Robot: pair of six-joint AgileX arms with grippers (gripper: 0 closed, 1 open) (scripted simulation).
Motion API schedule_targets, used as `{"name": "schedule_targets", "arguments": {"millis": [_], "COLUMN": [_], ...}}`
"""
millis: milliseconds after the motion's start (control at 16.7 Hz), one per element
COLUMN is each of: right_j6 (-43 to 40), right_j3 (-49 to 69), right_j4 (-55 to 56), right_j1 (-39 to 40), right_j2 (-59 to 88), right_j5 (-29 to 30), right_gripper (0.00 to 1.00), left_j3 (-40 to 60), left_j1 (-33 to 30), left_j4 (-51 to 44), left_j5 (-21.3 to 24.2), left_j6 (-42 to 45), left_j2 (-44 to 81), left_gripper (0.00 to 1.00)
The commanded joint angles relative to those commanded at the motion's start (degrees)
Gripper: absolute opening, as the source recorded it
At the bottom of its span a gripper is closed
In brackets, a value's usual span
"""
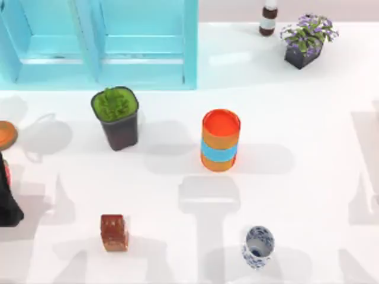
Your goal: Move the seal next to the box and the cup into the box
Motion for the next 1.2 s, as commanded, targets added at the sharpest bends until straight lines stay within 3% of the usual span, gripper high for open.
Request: {"name": "schedule_targets", "arguments": {"millis": [300, 540, 1200], "right_j6": [1.2, 5.6, 28.4], "right_j3": [3.1, 14.5, 72.2], "right_j4": [-1.8, -9.1, -47.3], "right_j1": [1.4, 6.4, 30.0], "right_j2": [2.7, 13.6, 72.3], "right_j5": [-0.4, -1.6, -3.8], "right_gripper": [1.00, 1.00, 1.00], "left_j3": [0.0, 0.0, 0.0], "left_j1": [0.0, 0.0, 0.0], "left_j4": [0.0, 0.0, 0.0], "left_j5": [0.0, 0.0, 0.0], "left_j6": [0.0, 0.0, 0.0], "left_j2": [0.0, 0.0, 0.0], "left_gripper": [1.00, 1.00, 1.00]}}
